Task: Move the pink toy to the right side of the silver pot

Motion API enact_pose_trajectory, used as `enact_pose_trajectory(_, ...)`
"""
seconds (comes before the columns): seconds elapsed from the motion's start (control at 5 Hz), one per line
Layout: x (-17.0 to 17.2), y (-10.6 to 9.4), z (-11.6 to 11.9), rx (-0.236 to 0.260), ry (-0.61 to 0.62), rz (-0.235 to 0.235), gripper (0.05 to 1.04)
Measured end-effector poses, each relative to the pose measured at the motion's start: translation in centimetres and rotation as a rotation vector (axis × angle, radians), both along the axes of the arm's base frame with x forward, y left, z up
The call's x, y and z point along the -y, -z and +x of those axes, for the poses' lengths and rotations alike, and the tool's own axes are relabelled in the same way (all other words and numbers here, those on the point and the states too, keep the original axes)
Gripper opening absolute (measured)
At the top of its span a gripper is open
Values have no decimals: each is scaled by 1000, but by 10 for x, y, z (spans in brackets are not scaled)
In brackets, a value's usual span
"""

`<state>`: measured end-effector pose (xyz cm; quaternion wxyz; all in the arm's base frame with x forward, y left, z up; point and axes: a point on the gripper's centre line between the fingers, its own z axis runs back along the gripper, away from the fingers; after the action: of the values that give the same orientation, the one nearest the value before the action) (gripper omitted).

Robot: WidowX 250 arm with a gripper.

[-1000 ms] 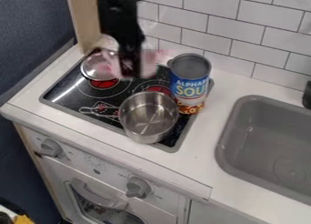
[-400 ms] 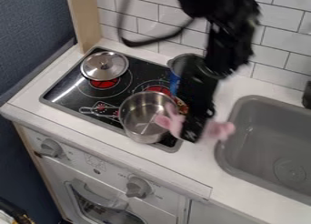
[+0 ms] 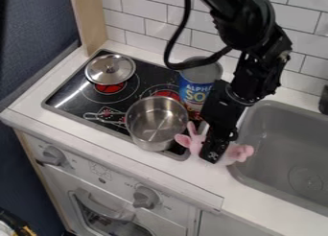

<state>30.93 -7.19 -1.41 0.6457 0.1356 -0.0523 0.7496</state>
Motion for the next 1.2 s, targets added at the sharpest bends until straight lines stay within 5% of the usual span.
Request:
enact_pose_trajectory(0.2, 0, 8, 5, -27, 4, 20, 511)
enact_pose_trajectory(0.4, -7, 6, 9, -18, -24, 43, 822)
enact_pose_trajectory(0.6, -18, 5, 12, -20, -64, 36, 1016)
enact_pose_trajectory(0.8, -20, -6, 14, -2, -78, 24, 1012)
enact_pose_trajectory(1.2, -34, -57, 17, 113, -149, 36, 1003)
